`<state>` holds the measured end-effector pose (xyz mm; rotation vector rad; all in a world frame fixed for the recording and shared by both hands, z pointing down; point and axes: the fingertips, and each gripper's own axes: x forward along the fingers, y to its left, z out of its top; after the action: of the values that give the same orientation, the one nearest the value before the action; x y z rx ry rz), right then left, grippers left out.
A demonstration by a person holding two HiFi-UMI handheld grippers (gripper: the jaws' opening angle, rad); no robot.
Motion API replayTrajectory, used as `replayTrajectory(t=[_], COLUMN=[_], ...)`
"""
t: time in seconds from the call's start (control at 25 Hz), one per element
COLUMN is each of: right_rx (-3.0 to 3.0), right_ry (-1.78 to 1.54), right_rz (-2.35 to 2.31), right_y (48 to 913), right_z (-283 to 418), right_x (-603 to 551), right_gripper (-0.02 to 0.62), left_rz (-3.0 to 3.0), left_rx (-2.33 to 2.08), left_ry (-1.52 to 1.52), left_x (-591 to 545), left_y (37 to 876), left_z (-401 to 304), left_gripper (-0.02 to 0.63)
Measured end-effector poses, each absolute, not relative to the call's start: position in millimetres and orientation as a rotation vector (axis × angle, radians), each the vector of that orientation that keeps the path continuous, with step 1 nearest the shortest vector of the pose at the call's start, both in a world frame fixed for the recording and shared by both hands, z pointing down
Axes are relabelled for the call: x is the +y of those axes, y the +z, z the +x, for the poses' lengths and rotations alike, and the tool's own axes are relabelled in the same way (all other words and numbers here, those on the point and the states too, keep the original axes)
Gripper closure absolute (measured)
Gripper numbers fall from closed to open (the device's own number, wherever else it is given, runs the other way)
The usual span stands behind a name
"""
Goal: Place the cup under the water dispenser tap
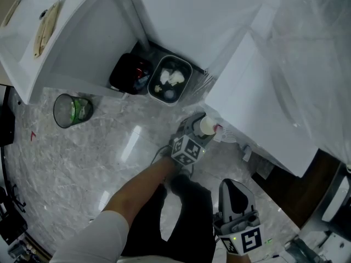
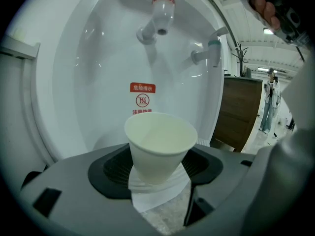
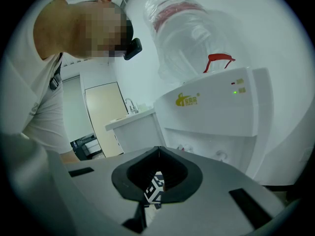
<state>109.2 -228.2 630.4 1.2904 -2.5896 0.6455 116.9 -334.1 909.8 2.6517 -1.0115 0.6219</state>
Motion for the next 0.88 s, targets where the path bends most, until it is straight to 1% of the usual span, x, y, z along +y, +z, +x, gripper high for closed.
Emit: replayTrajectory(t=[0.2,0.24,0.36,0.6,0.88], right_rx=[-2.593,-2.594,-2.594,-2.605,-2.592], right_ry=[0.657,0.661,0.677,0.723,0.746], right_rz=[1.267,1.260,1.239,1.171,1.147], right_y=[629,628,629,623,612], right_z=[108,108,106,98,95], right_x=[-227,-226,-224,-217,-212], right_gripper=[0.578,0.578,0.578,0.578,0.578], left_rz=[2.648,2.648,2.648,2.625,2.547], left_rx=[-0.999,-0.991,-0.970,-0.963,-1.009], left_ry=[0.632,0.630,0.630,0.635,0.690], left_x=[-335,-335,-336,-332,-310], left_y=[920,921,923,924,917], left_z=[118,119,120,114,94], left_gripper=[0.314,0.308,0.262,0.231,0.227])
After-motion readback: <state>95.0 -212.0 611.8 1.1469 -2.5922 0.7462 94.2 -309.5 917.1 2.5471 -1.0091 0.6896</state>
